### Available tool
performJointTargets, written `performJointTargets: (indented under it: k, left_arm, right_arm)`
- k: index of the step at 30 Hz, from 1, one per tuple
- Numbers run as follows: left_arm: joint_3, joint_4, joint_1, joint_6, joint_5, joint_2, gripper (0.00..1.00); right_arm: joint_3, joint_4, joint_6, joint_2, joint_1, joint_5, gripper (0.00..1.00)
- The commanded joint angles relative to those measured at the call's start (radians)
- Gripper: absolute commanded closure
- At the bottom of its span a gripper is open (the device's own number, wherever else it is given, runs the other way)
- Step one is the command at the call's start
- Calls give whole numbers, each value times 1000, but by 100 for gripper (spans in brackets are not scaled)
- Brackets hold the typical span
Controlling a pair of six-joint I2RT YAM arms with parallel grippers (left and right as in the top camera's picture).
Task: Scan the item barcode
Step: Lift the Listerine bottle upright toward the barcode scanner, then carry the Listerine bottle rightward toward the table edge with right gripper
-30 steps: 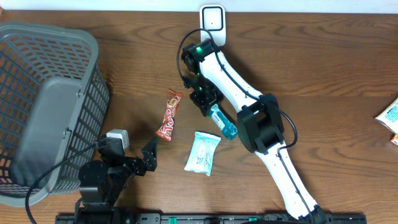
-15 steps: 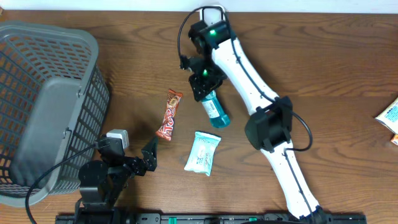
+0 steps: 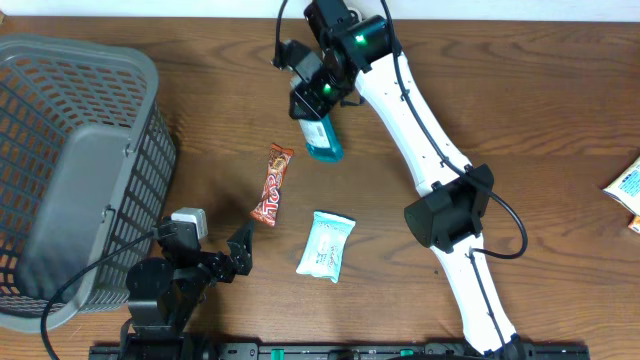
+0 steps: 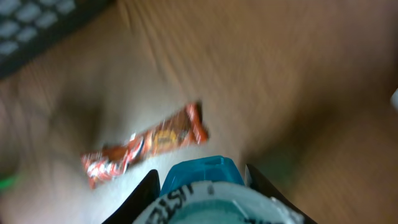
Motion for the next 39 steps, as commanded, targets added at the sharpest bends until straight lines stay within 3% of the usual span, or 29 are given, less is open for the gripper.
performJointTargets:
  k: [1,11,25,39]
  left_arm:
    - [2,0,-2,9,9,-4,1]
    - [2,0,-2,9,9,-4,1]
    - [2,0,-2,9,9,-4,1]
    - [2,0,-2,9,9,-4,1]
  right_arm:
    - [22,84,-19,-33,5,-55,94]
    - [-35,249,-44,-33,10,-58,98]
    - [-35,-98,-124,-209,-8,-17,98]
    - [-35,-231,-124,-498,-125,-24,98]
